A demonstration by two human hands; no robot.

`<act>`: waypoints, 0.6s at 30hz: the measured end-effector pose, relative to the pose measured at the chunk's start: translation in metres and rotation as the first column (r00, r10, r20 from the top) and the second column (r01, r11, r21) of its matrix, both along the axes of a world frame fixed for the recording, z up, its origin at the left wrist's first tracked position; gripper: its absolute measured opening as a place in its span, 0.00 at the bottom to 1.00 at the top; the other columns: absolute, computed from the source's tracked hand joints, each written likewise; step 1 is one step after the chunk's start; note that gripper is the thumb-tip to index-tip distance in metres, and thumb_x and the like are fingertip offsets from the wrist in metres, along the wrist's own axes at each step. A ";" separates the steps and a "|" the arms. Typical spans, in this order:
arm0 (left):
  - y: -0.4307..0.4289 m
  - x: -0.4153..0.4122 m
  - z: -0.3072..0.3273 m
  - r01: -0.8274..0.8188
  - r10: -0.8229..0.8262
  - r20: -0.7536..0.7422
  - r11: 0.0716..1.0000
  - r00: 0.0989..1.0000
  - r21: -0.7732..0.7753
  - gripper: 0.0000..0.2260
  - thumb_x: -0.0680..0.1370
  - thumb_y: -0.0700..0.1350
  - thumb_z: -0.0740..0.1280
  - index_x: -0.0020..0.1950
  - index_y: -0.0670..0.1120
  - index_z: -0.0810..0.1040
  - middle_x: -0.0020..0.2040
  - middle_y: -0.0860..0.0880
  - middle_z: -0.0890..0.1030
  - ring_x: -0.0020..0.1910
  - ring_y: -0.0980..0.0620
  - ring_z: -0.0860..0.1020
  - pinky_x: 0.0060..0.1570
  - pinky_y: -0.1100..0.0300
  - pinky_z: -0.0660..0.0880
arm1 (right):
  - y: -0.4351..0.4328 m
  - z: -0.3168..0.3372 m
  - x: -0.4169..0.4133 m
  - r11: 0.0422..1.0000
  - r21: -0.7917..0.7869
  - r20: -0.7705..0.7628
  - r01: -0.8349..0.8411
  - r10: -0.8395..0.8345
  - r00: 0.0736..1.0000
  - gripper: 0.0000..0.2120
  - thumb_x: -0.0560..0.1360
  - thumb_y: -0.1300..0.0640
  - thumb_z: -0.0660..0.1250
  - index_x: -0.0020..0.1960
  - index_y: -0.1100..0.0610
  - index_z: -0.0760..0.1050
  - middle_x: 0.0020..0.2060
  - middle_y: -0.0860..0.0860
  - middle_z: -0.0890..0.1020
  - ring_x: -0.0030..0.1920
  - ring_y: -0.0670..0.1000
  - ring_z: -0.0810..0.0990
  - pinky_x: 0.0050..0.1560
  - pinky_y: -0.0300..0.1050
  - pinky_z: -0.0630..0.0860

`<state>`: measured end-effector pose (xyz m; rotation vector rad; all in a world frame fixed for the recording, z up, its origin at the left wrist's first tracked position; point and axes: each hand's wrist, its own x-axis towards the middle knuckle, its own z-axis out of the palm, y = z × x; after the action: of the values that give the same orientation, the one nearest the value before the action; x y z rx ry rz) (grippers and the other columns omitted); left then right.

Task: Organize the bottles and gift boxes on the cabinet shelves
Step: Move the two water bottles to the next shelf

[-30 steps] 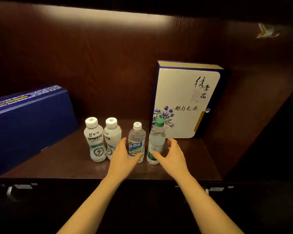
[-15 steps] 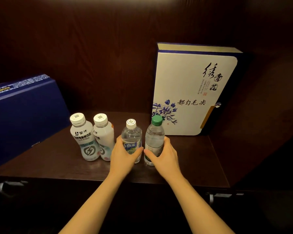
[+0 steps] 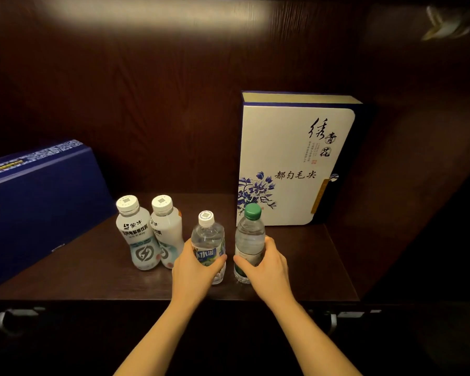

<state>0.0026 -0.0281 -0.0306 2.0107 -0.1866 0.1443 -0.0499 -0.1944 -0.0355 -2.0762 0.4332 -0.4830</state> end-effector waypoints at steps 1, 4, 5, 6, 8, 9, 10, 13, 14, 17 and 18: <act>0.002 -0.004 0.001 0.009 -0.009 0.007 1.000 1.000 -0.005 0.25 0.66 0.53 0.80 0.58 0.55 0.74 0.51 0.58 0.82 0.51 0.57 0.81 0.51 0.58 0.77 | 0.000 0.002 -0.005 1.000 0.000 0.003 0.008 -0.008 1.000 0.27 0.65 0.41 0.76 0.59 0.45 0.71 0.52 0.43 0.83 0.53 0.47 0.82 0.53 0.49 0.80; 0.007 -0.016 0.007 0.034 -0.033 0.020 0.999 0.999 -0.022 0.25 0.64 0.55 0.79 0.57 0.58 0.73 0.49 0.61 0.81 0.50 0.60 0.81 0.50 0.61 0.76 | 0.000 0.008 -0.023 0.999 0.005 0.026 0.044 -0.044 0.999 0.28 0.64 0.40 0.77 0.61 0.45 0.72 0.52 0.43 0.83 0.54 0.47 0.82 0.54 0.50 0.80; 0.009 -0.020 0.008 0.045 -0.044 0.026 0.999 0.999 -0.028 0.25 0.64 0.56 0.79 0.57 0.59 0.73 0.49 0.61 0.81 0.50 0.61 0.81 0.50 0.60 0.77 | 0.000 0.010 -0.030 0.998 0.004 0.035 0.060 -0.060 0.998 0.29 0.64 0.40 0.77 0.61 0.46 0.72 0.52 0.43 0.83 0.53 0.47 0.82 0.54 0.50 0.80; 0.012 -0.024 0.010 0.059 -0.058 0.034 0.998 0.998 -0.033 0.25 0.63 0.57 0.79 0.57 0.60 0.73 0.49 0.61 0.82 0.50 0.61 0.81 0.50 0.59 0.77 | 0.000 0.012 -0.037 0.997 0.003 0.042 0.075 -0.075 0.996 0.29 0.64 0.40 0.77 0.61 0.46 0.73 0.51 0.43 0.83 0.53 0.47 0.82 0.53 0.50 0.81; 0.016 -0.033 0.015 0.093 -0.091 0.049 0.995 0.995 -0.040 0.25 0.63 0.59 0.78 0.57 0.60 0.74 0.49 0.62 0.82 0.49 0.62 0.81 0.50 0.58 0.78 | 0.000 0.017 -0.054 0.995 -0.001 0.049 0.102 -0.102 0.994 0.29 0.63 0.39 0.77 0.60 0.44 0.72 0.50 0.41 0.83 0.52 0.46 0.82 0.52 0.49 0.81; 0.018 -0.038 0.017 0.109 -0.107 0.057 0.993 0.993 -0.041 0.26 0.62 0.59 0.78 0.57 0.60 0.74 0.49 0.62 0.82 0.49 0.63 0.81 0.51 0.57 0.79 | 0.001 0.019 -0.062 0.993 -0.004 0.051 0.116 -0.116 0.992 0.29 0.63 0.39 0.76 0.60 0.43 0.72 0.49 0.41 0.82 0.51 0.45 0.82 0.52 0.49 0.81; 0.019 -0.042 0.019 0.126 -0.123 0.063 0.991 0.990 -0.044 0.26 0.62 0.60 0.78 0.57 0.60 0.74 0.49 0.62 0.83 0.49 0.63 0.81 0.51 0.56 0.79 | 0.001 0.022 -0.071 0.991 -0.006 0.054 0.133 -0.132 0.990 0.29 0.62 0.38 0.76 0.60 0.42 0.72 0.49 0.40 0.82 0.51 0.45 0.82 0.51 0.48 0.81; 0.021 -0.058 0.026 0.185 -0.182 0.073 0.981 0.981 -0.049 0.24 0.61 0.62 0.77 0.54 0.63 0.73 0.47 0.63 0.82 0.47 0.66 0.80 0.51 0.56 0.79 | 0.003 0.028 -0.100 0.983 -0.014 0.060 0.185 -0.184 0.981 0.28 0.62 0.38 0.77 0.59 0.41 0.72 0.48 0.39 0.82 0.50 0.44 0.82 0.49 0.45 0.81; 0.021 -0.064 0.028 0.206 -0.202 0.073 0.977 0.977 -0.051 0.24 0.61 0.62 0.77 0.53 0.64 0.73 0.47 0.64 0.82 0.47 0.66 0.80 0.51 0.56 0.79 | 0.004 0.029 -0.111 0.979 -0.013 0.062 0.203 -0.202 0.978 0.28 0.62 0.38 0.77 0.59 0.40 0.71 0.48 0.38 0.82 0.50 0.43 0.82 0.49 0.44 0.80; 0.017 -0.083 0.032 0.276 -0.271 0.075 0.958 0.960 -0.074 0.24 0.61 0.62 0.78 0.53 0.64 0.73 0.47 0.63 0.83 0.47 0.65 0.81 0.51 0.56 0.80 | 0.005 0.036 -0.143 0.963 -0.008 0.084 0.269 -0.268 0.960 0.28 0.62 0.38 0.77 0.58 0.40 0.73 0.48 0.38 0.83 0.49 0.40 0.82 0.48 0.42 0.81; 0.015 -0.089 0.032 0.303 -0.297 0.079 0.949 0.952 -0.082 0.24 0.61 0.61 0.78 0.53 0.64 0.73 0.47 0.63 0.83 0.47 0.65 0.81 0.50 0.57 0.80 | 0.005 0.038 -0.153 0.956 -0.013 0.094 0.293 -0.290 0.952 0.28 0.62 0.38 0.77 0.59 0.41 0.73 0.48 0.38 0.83 0.49 0.39 0.82 0.48 0.41 0.81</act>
<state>-0.0867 -0.0136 0.0018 1.8608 -0.5161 0.0247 -0.2033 -0.1897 0.0026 -2.0145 0.6877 -0.7586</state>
